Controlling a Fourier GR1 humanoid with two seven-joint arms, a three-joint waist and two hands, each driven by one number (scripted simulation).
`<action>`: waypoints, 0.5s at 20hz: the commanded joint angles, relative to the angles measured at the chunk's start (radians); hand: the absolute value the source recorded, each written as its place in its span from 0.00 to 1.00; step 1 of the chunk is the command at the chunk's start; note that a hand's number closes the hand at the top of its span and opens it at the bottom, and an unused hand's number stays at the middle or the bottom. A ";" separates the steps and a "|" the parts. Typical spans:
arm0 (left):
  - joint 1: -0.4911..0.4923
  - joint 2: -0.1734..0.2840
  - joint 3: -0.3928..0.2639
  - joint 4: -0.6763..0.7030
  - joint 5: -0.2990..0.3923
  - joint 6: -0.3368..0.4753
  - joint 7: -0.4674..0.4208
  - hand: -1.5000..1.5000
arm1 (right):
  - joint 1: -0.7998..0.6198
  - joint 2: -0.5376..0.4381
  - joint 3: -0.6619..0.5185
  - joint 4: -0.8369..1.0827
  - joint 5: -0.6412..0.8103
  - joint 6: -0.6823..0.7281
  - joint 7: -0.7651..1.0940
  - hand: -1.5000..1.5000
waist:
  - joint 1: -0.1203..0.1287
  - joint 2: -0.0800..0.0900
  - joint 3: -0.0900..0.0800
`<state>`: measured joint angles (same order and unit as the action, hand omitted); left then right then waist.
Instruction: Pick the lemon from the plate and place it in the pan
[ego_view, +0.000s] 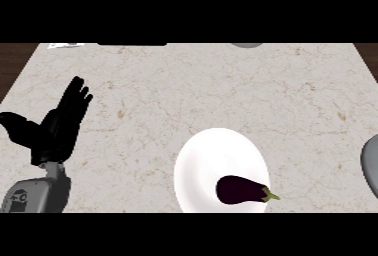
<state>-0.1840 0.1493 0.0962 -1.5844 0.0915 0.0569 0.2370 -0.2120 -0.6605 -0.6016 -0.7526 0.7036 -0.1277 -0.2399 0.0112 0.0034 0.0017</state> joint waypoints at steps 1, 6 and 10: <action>0.003 -0.003 0.000 -0.033 -0.003 0.011 0.038 0.50 | -0.089 -0.041 -0.007 0.194 -0.029 -0.014 -0.091 0.00 | -0.001 -0.001 0.000; 0.000 0.000 0.004 -0.014 -0.010 0.009 0.011 0.50 | -0.074 -0.017 -0.144 0.166 -0.205 0.014 -0.247 0.00 | -0.008 -0.002 0.001; 0.025 0.013 0.024 -0.009 0.016 -0.019 -0.004 0.50 | -0.030 -0.108 -0.272 0.165 -0.368 0.217 -0.276 0.00 | -0.027 -0.007 -0.001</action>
<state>-0.1596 0.1607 0.1145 -1.5933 0.1016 0.0414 0.2315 -0.2471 -0.7248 -0.7843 -0.5970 0.4568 -0.0310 -0.4842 -0.0040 -0.0007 0.0017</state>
